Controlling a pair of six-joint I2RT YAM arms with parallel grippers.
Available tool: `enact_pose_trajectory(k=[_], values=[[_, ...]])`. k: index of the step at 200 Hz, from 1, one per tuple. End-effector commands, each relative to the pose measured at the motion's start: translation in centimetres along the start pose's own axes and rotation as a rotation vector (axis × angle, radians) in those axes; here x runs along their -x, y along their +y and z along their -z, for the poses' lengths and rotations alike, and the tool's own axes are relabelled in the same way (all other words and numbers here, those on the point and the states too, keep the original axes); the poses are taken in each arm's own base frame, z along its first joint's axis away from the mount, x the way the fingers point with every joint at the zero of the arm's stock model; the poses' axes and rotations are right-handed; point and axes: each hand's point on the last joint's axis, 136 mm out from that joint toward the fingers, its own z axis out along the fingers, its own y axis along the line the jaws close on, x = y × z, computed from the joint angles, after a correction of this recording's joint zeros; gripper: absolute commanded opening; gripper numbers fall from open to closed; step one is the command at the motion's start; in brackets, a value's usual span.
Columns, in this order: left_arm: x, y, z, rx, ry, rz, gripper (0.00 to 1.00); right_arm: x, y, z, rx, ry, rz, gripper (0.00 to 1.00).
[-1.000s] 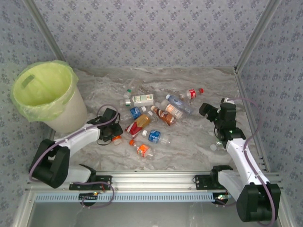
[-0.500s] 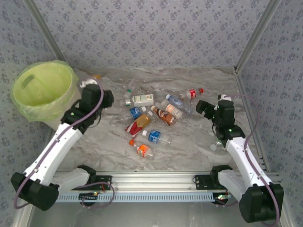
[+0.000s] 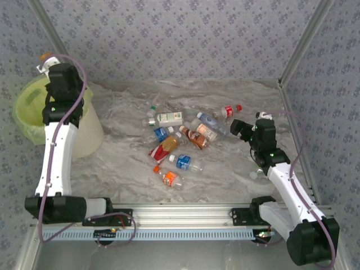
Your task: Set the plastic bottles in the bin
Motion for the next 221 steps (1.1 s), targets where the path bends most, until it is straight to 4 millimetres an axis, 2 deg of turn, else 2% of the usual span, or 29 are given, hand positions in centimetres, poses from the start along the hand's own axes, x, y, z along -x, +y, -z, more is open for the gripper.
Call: enact_pose_trajectory(k=[1,29,51,76,182,198,221], values=[[-0.6,2.5,-2.1,0.06,0.056,0.063,0.47,0.4,0.1,0.5,-0.018,-0.003,0.019,1.0],[-3.7,4.4,-5.0,0.106,0.179,0.128,0.49,-0.2,-0.3,0.6,-0.04,0.02,0.036,1.0],[-6.1,2.7,-6.1,0.017,0.274,0.141,0.5,-0.5,-0.5,0.6,-0.056,0.031,0.049,1.0],[-7.7,1.5,-6.7,-0.031,0.332,0.174,0.5,-0.7,-0.8,0.6,-0.076,0.038,0.053,1.0],[-10.1,-5.0,-6.6,-0.253,0.445,0.217,0.52,-1.1,-1.0,-0.2,-0.106,0.067,0.074,1.0],[-10.3,-5.0,-6.8,-0.237,0.446,0.21,0.53,-1.3,-1.0,-0.3,-0.111,0.074,0.081,1.0],[-10.2,-3.7,-7.4,-0.161,0.435,0.191,0.59,-1.4,-1.0,-0.3,-0.116,0.081,0.089,1.0]])
